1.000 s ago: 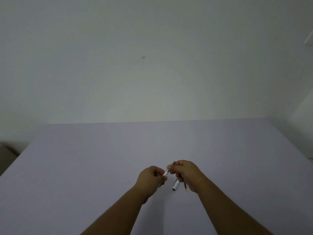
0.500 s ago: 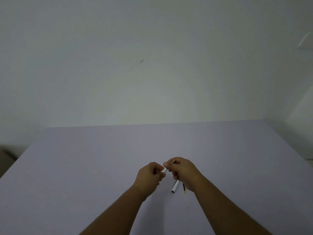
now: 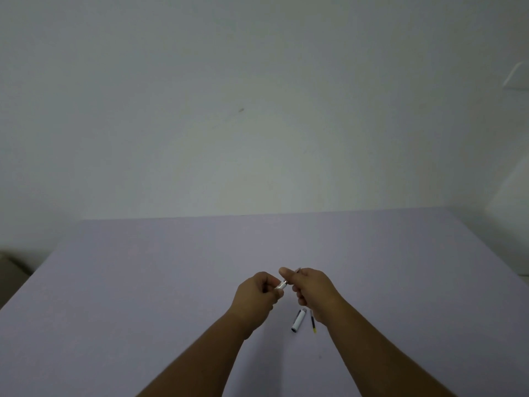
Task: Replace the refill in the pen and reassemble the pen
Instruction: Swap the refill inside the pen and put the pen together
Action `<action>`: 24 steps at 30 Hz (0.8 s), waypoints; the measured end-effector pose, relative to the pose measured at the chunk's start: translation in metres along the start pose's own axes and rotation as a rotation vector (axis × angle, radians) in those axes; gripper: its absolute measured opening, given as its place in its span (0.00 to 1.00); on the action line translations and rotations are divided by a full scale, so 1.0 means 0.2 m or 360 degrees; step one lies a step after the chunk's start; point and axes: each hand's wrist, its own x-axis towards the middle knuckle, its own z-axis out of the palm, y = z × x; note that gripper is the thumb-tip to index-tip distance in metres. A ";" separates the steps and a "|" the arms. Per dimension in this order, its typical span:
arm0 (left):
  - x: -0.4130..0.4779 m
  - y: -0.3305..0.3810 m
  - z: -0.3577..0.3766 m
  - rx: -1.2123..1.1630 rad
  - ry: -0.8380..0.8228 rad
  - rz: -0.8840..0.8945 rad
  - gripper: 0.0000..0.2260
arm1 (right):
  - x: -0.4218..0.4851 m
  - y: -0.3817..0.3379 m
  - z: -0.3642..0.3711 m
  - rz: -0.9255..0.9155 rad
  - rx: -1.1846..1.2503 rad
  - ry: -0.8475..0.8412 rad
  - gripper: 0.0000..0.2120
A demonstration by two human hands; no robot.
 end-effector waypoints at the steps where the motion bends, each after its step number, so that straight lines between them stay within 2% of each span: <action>1: 0.00 0.00 0.00 -0.0010 -0.0002 0.0003 0.05 | 0.00 0.00 0.01 0.0015 -0.0032 0.0028 0.17; 6: 0.02 0.01 -0.02 -0.0037 0.0038 -0.0008 0.04 | -0.01 0.00 0.02 -0.0061 0.0196 -0.0084 0.08; 10: 0.02 0.00 -0.01 -0.0014 0.0018 0.0003 0.02 | -0.01 0.01 0.02 0.0000 0.0002 -0.0022 0.12; 12: 0.03 0.00 -0.02 -0.0016 0.0037 -0.0003 0.02 | -0.01 0.00 0.02 -0.0055 0.0171 -0.0133 0.07; 14: 0.04 0.00 -0.02 0.0004 0.0044 0.0002 0.04 | -0.01 0.00 0.01 -0.0076 0.0198 -0.0129 0.04; 18: 0.04 0.01 -0.01 0.0006 0.0007 0.0026 0.05 | 0.01 -0.01 0.02 0.0023 0.0058 -0.0016 0.14; 22: 0.05 0.02 -0.02 -0.0022 0.0034 0.0023 0.05 | 0.00 -0.01 0.01 -0.0084 0.0214 -0.0072 0.04; 24: 0.05 0.02 -0.01 -0.0021 0.0015 0.0033 0.05 | 0.00 -0.02 0.01 -0.0032 0.0080 0.0013 0.10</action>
